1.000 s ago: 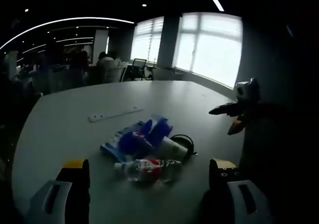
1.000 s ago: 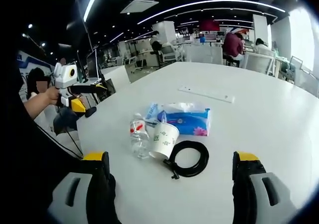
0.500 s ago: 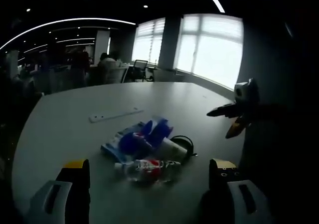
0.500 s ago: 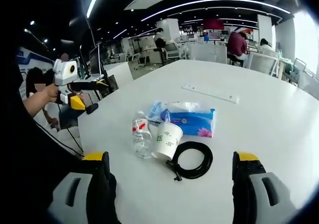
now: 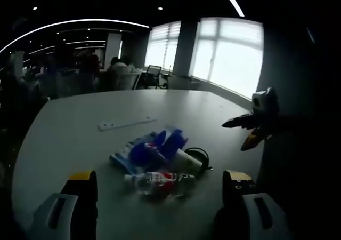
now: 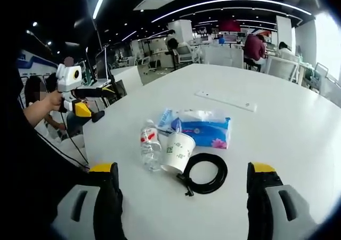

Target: Arrange the tabletop items into an orderly group along one side of the table until the central work area is clear of visible clutter.

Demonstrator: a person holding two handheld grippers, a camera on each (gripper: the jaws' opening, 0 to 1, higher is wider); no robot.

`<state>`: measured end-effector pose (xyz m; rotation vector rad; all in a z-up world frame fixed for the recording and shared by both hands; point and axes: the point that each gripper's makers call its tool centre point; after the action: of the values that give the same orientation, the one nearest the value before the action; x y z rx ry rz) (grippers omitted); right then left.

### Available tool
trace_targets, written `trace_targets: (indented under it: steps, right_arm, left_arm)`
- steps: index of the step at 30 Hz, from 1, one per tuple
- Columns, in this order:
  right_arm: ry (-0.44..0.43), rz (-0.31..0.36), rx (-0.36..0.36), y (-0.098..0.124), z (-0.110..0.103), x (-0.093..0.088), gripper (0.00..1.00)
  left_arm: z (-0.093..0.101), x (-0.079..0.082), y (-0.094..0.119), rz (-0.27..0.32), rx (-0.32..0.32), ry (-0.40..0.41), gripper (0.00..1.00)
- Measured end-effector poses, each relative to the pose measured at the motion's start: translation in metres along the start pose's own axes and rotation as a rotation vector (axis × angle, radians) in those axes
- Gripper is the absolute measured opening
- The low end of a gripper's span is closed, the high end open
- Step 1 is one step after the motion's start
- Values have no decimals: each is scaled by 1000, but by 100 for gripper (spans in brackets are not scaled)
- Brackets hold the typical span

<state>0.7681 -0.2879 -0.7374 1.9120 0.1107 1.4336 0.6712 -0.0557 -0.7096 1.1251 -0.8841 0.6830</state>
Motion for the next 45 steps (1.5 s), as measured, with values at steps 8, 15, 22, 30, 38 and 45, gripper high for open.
trace_targets:
  steps: [8,15,22,30,38,45]
  right_arm:
    - [5,12,0,-3,-5,9,94]
    - [39,-3,33,-15,-20,18,93]
    - [63,-12,59,-28,-33,27,90]
    - [98,-23,80,-43,-48,36,87]
    - [128,-38,120,-60,-66,43,83]
    - [154,-45,155,-77,-79,49,79]
  left_arm:
    - [4,-1,-1,-5,-5,-6,96]
    - [6,-2,4,-4,1,-18,97]
    - [11,-5,11,-9,7,-24,97]
    - [10,-7,18,-9,7,-33,97]
    - [2,-15,25,-10,4,-37,97]
    - [-10,-20,29,-5,5,-36,97]
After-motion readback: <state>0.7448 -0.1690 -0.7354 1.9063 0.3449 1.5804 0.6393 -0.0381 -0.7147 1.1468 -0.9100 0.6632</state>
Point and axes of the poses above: the point that each gripper's makers call its tool centre point, and the gripper's own axes: y roughly backward along the fingers, z roughly to its right, x roughly out of its top, and after that the axes turned 3 degrees about -x, right-handed
